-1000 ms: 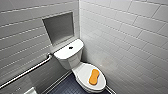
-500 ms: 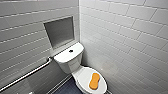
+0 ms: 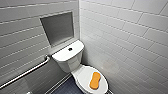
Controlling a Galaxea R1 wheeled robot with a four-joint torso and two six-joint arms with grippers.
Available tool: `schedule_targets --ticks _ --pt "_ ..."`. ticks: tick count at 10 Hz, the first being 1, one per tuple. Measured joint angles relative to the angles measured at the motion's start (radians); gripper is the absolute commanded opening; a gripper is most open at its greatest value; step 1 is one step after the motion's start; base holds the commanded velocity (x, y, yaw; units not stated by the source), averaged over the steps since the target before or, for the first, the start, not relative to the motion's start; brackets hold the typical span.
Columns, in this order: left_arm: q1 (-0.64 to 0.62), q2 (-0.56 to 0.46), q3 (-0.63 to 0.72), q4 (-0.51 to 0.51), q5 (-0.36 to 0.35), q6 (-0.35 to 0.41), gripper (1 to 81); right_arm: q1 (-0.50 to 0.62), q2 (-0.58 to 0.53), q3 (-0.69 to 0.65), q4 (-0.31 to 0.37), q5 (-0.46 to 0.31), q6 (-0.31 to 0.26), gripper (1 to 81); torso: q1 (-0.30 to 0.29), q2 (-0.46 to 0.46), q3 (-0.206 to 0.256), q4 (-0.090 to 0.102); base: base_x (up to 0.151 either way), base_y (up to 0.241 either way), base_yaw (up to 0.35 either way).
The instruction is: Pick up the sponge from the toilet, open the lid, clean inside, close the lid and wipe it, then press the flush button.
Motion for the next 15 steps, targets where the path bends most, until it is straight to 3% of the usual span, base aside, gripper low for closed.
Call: schedule_targets --ticks 6,9,13,15 --pt "-0.013 0.009 -0.004 -0.001 -0.003 0.0 81.1 0.143 -0.003 0.037 0.003 -0.042 0.052 81.1 0.136 -0.214 -0.172 0.0 0.0 0.0 0.0" --pt "-0.021 0.01 -0.004 -0.002 -0.006 0.0 81.1 0.235 0.033 0.043 0.004 -0.086 0.08 81.1 0.148 -0.23 -0.187 0.0 0.0 0.0 0.0" --pt "-0.018 0.011 -0.004 -0.002 -0.003 0.0 81.1 0.296 0.143 -0.06 0.004 -0.157 0.1 81.1 0.154 -0.239 -0.188 0.0 0.0 0.0 0.0" --pt "-0.01 0.011 -0.005 -0.002 0.002 0.0 81.1 0.337 0.161 -0.072 0.004 -0.174 0.112 81.1 0.189 -0.294 -0.188 0.0 0.0 0.0 0.0"
